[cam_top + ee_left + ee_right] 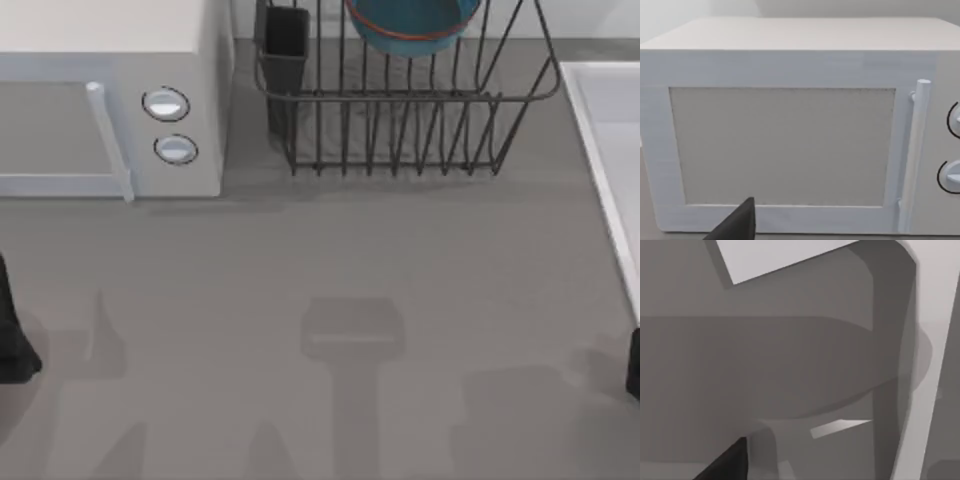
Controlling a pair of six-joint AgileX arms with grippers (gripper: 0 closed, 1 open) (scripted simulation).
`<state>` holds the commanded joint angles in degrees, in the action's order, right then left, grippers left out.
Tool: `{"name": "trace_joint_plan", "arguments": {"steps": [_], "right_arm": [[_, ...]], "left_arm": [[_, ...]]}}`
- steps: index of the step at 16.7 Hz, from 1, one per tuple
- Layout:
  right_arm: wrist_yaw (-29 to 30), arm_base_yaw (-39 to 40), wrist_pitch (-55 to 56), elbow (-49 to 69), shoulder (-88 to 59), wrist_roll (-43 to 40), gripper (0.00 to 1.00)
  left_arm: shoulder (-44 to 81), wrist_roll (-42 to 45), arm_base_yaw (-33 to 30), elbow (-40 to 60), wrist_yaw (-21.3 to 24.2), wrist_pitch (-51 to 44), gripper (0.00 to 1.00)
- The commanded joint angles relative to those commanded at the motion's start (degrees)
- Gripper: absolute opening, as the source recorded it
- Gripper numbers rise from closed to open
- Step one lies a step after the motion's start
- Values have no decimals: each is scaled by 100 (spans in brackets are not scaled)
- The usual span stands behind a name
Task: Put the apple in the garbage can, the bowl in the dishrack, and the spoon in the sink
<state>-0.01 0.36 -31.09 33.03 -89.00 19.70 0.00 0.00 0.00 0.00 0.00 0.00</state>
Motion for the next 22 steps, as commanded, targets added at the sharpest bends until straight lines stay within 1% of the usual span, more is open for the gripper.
{"name": "trace_joint_plan", "arguments": {"steps": [12, 13, 20, 21, 22], "right_arm": [[0, 0, 0, 0, 0, 0, 2], [0, 0, 0, 0, 0, 0, 0], [0, 0, 0, 0, 0, 0, 0], [153, 14, -463, 208, 380, 24, 0], [153, 14, -479, 224, 385, 24, 0]], "left_arm": [[0, 0, 0, 0, 0, 0, 100], [0, 0, 0, 0, 0, 0, 100], [0, 0, 0, 0, 0, 0, 100], [0, 0, 0, 0, 0, 0, 100], [0, 0, 0, 0, 0, 0, 100]]}}
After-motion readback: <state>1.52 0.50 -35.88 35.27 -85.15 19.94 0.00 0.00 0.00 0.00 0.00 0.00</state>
